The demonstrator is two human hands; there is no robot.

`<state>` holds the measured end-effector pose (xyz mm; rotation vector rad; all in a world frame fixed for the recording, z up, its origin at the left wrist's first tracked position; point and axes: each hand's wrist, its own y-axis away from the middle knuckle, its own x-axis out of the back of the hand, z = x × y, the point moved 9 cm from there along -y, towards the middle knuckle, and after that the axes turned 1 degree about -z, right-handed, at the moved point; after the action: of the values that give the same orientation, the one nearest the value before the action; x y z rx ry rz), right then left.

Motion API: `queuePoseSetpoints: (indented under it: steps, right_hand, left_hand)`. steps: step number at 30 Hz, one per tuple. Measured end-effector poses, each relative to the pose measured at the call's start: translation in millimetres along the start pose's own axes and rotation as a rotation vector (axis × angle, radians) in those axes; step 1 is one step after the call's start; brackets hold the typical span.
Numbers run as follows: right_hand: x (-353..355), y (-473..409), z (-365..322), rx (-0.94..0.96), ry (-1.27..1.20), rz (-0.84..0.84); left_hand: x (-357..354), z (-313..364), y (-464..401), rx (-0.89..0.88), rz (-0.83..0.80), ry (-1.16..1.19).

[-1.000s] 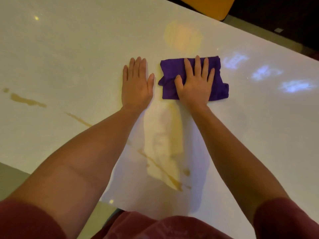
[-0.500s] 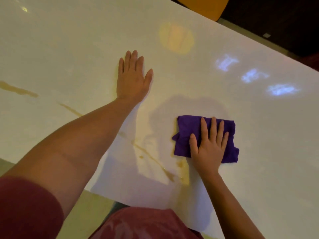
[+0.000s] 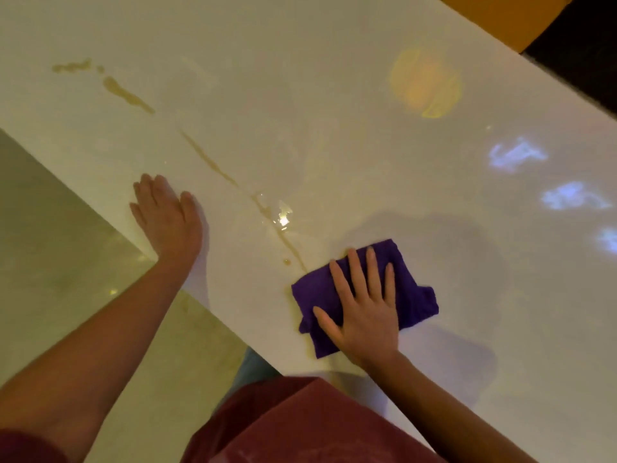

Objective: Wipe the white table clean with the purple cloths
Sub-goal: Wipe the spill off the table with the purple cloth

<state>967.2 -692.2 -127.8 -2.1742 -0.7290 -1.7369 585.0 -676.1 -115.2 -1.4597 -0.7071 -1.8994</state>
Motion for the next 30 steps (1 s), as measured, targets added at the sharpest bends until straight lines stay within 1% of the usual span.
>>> queuePoseSetpoints:
  steps: [2,4,10,14,16,18,20,23,25,27,30]
  right_hand:
    - [-4,-28,-19,0.069,0.008,-0.006]
    - [-5,-66,-35,0.093,-0.002,0.009]
    - [-2,-192,-88,0.078,-0.019,0.04]
    - [0,-237,-101,0.044,-0.005,0.033]
    - [1,-234,-101,0.045,0.003,0.02]
    - [3,-210,-97,0.054,-0.006,0.019]
    - [4,-164,-89,0.037,-0.009,0.017]
    - [-5,-82,-77,0.013,0.017,-0.042]
    - [-11,-46,-73,-0.001,0.049,-0.065]
    - [-14,-38,-73,-0.015,0.074,-0.059]
    - [-13,-57,-84,-0.016,0.082,-0.03]
  left_hand:
    - [-8,-3,1,0.005,0.011,-0.065]
    - [-10,-4,0,0.01,0.031,-0.081]
    - [-11,-4,-4,-0.003,0.051,-0.104]
    - [-9,-5,-4,-0.002,0.063,-0.107]
    - [-10,-4,-3,-0.001,0.059,-0.123]
    - [-9,-4,-4,-0.005,0.052,-0.119]
    - [-10,-3,-4,-0.011,0.044,-0.107]
    - [-11,-5,-4,-0.005,0.04,-0.114]
    - [-11,-5,-4,-0.005,0.036,-0.111]
    - [-11,-6,-5,-0.005,0.031,-0.107]
    - [-10,-7,-5,-0.01,0.022,-0.104]
